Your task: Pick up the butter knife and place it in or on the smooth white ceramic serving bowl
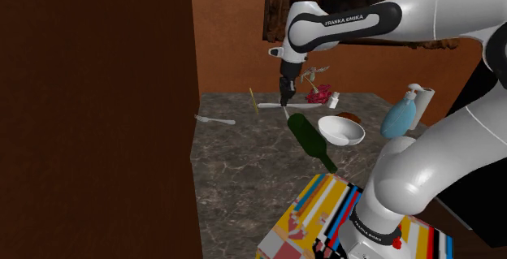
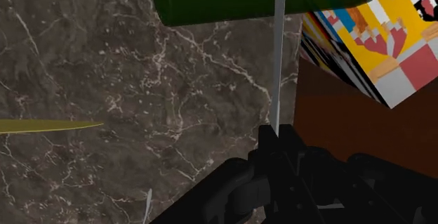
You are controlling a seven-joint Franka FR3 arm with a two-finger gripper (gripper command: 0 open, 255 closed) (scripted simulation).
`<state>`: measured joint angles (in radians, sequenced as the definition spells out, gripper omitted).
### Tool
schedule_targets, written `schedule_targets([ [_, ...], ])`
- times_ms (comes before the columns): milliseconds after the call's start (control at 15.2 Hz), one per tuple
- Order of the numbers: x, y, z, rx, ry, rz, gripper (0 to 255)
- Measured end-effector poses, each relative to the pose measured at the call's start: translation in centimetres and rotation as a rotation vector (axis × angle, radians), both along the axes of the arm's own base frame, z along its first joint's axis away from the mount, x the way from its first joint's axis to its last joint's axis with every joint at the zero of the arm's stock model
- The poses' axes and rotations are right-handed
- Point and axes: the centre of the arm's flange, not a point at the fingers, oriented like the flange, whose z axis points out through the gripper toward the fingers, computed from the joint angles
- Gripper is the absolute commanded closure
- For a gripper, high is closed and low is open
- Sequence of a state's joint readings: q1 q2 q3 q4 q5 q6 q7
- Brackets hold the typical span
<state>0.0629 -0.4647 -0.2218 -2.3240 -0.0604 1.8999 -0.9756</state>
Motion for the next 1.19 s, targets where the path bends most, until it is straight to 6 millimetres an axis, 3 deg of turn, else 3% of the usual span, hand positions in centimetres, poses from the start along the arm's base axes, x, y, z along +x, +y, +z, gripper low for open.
schedule_targets([
  [1188,-16.0,-17.2,1.0,0.0,0.0,0.0,255],
])
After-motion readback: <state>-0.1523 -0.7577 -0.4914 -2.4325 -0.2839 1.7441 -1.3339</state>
